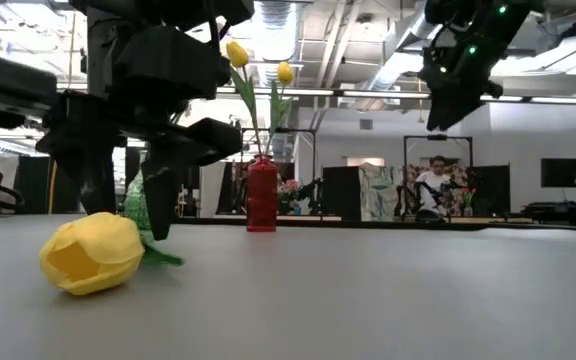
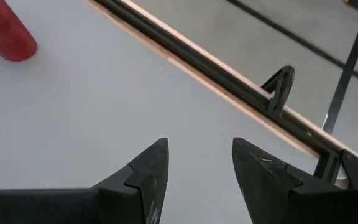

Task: Sort flowers into vase by color
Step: Put the yellow tulip into the red vase

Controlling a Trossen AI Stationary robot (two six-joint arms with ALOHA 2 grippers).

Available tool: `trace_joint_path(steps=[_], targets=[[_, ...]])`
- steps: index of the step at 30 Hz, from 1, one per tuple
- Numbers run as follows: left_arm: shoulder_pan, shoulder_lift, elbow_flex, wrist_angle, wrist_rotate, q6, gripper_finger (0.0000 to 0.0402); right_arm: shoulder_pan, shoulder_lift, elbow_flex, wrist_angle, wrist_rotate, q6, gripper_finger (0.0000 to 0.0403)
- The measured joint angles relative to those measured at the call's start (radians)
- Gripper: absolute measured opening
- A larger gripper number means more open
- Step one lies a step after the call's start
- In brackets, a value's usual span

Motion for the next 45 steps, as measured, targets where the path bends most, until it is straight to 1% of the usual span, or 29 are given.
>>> trace_joint_path(steps=[5,9,15,25,30,34,36,41,45], targets=[[-0.011,0.000,-0.020,0.013,-0.038,0.013,0.0160,-0.047,0.048,0.000,0.001,-0.027,-0.010,0.0203],[-0.012,0.000,-0.022,0.020,-0.052,0.008,0.0145,-0.082,0.082,0.000,0.005,-0.076,-0.053,0.0203],[-0.011,0.000,-0.022,0.025,-0.055,0.012,0.0097,-0.134,0.127,0.000,0.005,-0.149,-0.060,0.0203],[-0.005,0.000,-0.021,0.037,-0.056,-0.007,0.0008,-0.193,0.162,0.000,0.007,-0.322,-0.180,0.0203],[0.020,0.000,-0.020,0.040,-0.052,-0.059,0.0004,-0.192,0.141,0.000,0.007,-0.336,-0.255,0.0203],[0.050,-0.010,-0.012,0.033,0.003,-0.084,0.0002,-0.194,0.107,0.000,0.008,-0.336,-0.265,0.0203],[0.065,-0.032,-0.011,0.033,0.010,-0.086,0.0001,-0.200,0.084,0.000,0.007,-0.336,-0.277,0.0203],[0.122,-0.141,-0.010,0.035,-0.013,-0.103,0.0000,-0.210,0.031,0.000,0.010,-0.336,-0.284,0.0203],[0.180,-0.272,-0.010,0.066,-0.087,-0.118,0.0000,-0.212,0.008,0.000,0.011,-0.358,-0.289,0.0203]])
